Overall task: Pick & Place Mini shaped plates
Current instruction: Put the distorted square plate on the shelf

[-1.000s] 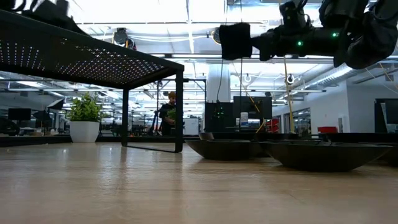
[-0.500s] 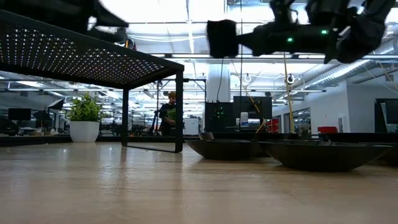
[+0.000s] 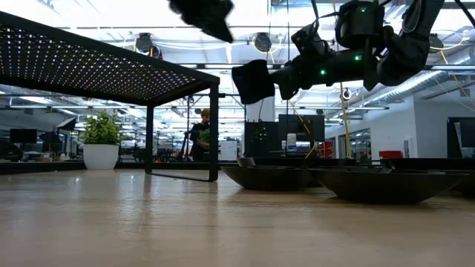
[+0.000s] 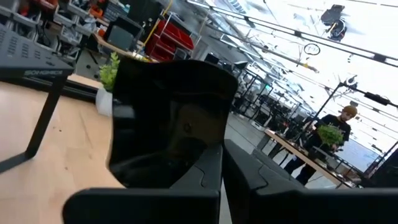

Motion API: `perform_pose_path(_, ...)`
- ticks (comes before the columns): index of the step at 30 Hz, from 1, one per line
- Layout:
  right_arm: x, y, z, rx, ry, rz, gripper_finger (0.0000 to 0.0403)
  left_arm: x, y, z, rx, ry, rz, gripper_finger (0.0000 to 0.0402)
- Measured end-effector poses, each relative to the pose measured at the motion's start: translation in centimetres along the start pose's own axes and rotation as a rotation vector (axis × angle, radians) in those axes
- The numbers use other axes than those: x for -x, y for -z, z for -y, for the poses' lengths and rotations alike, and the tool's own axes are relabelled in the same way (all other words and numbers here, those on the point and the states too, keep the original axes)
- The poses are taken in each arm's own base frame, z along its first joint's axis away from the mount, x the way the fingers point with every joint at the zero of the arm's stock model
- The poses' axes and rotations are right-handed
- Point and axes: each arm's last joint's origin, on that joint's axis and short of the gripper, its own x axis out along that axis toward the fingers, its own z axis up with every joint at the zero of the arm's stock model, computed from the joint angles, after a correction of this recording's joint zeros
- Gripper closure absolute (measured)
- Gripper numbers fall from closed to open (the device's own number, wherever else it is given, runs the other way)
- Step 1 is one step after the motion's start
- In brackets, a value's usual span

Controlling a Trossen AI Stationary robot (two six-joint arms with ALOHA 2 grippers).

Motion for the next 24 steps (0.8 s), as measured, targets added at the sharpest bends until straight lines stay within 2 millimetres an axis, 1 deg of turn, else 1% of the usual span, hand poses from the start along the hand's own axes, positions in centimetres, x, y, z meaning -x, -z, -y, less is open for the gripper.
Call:
perform_pose_path(4, 0.0, -0.1, -0.1, -0.003, -0.003, 0.002, 0.0403, -1.5, -1.2, 2.7, -0.164, -0.101, -0.048, 0.0174)
perform_pose_path(7, 0.1, -0.2, -0.2, -0.004, -0.009, 0.006, 0.0403, -2.6, -1.0, 3.9, -0.239, -0.146, -0.085, 0.0174)
perform_pose_path(10, 0.2, -0.3, -0.3, -0.008, -0.013, 0.016, 0.0403, -3.8, -0.4, 4.4, -0.269, -0.155, -0.112, 0.0174)
perform_pose_path(12, 0.3, -0.4, -0.4, -0.011, -0.014, 0.023, 0.0403, -4.5, -0.1, 4.5, -0.272, -0.168, -0.130, 0.0174)
perform_pose_path(15, 0.3, -0.5, -0.5, -0.012, -0.017, 0.028, 0.0403, -5.3, 0.2, 4.0, -0.251, -0.175, -0.146, 0.0174)
perform_pose_path(21, 0.4, -0.6, -0.6, 0.009, -0.020, 0.033, 0.0403, -6.4, 0.5, 3.2, -0.223, -0.172, -0.158, 0.0174)
perform_pose_path(24, 0.4, -0.6, -0.6, 0.032, -0.022, 0.028, 0.0403, -6.9, 0.6, 2.9, -0.220, -0.134, -0.156, 0.0174)
